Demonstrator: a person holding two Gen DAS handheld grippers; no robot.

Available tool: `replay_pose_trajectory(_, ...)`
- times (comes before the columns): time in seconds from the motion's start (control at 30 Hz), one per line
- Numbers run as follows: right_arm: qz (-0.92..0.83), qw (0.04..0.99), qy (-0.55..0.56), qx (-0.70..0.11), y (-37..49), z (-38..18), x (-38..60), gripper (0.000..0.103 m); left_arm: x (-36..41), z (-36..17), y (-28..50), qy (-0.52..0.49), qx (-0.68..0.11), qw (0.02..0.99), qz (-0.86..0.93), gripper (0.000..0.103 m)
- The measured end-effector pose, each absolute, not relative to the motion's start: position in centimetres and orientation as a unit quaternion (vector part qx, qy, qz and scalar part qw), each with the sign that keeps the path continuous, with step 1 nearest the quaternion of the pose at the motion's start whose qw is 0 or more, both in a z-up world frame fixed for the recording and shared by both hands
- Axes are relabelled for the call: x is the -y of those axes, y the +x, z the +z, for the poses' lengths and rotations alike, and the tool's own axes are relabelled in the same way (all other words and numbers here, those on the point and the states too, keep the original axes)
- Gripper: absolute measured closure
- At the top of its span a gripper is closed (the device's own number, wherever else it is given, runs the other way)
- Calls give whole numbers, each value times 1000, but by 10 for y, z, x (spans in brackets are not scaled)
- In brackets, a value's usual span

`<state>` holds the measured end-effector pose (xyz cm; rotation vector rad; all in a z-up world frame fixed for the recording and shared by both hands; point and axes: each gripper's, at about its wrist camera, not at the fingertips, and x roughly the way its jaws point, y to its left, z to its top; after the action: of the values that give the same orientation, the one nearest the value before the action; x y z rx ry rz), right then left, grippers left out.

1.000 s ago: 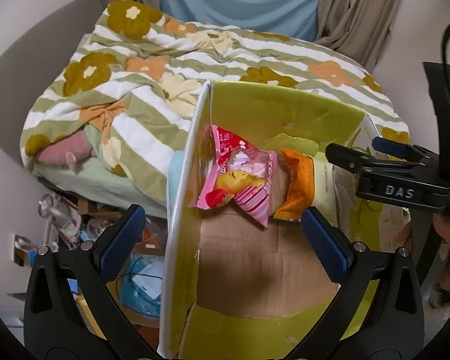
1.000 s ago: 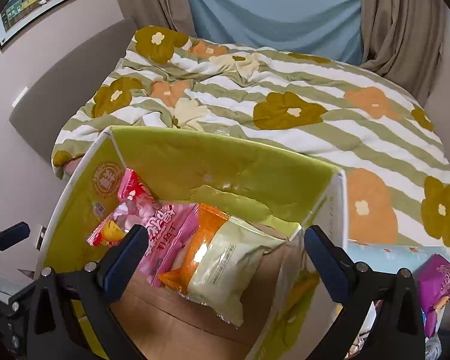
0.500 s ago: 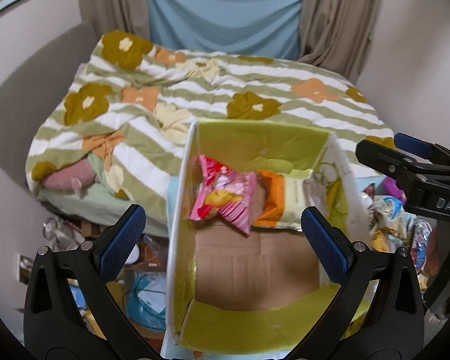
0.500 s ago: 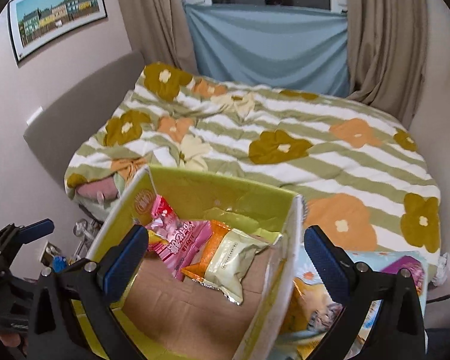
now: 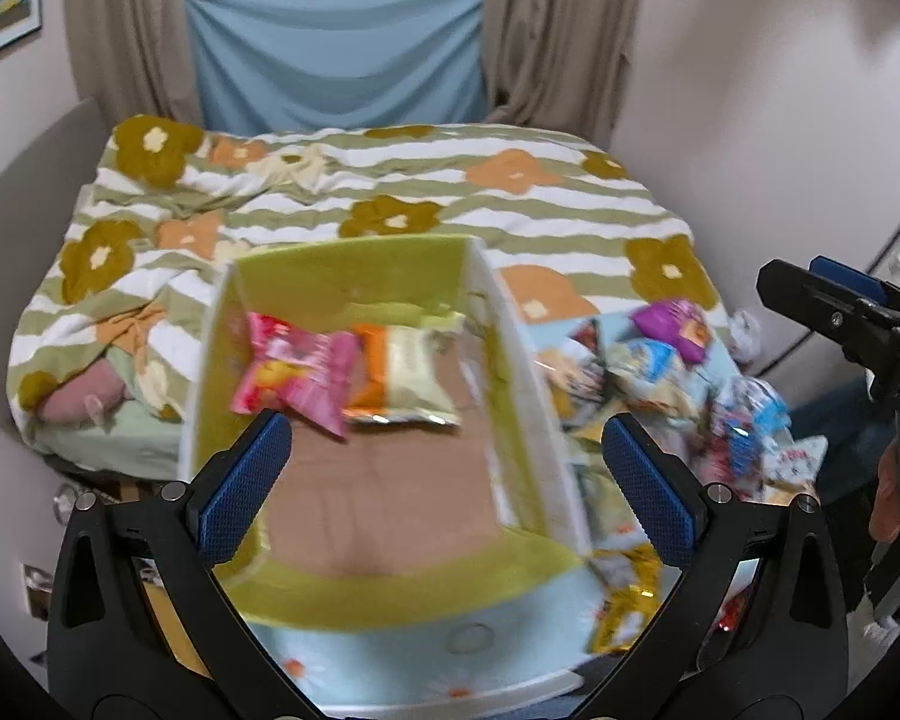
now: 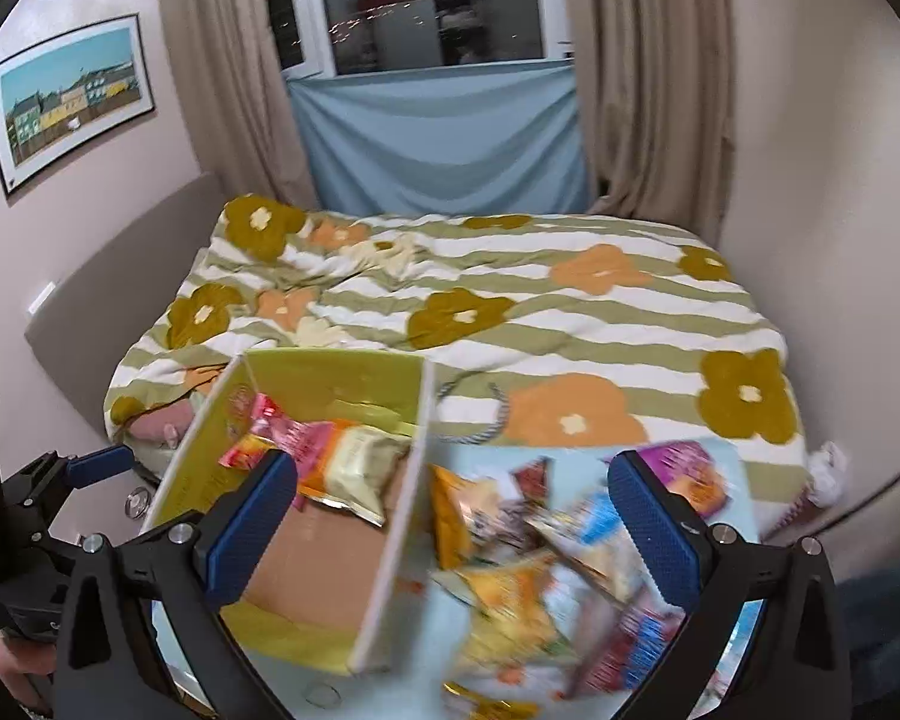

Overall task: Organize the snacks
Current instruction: 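Move both tools back over the snack pile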

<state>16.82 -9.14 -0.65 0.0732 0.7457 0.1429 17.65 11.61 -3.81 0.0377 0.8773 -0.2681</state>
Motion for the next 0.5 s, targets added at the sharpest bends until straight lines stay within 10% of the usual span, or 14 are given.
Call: replay_pose_trajectory(0.5,-12,926,39,-375,59,-56,241,0,13,-114,86,9,-472,872,-128,0)
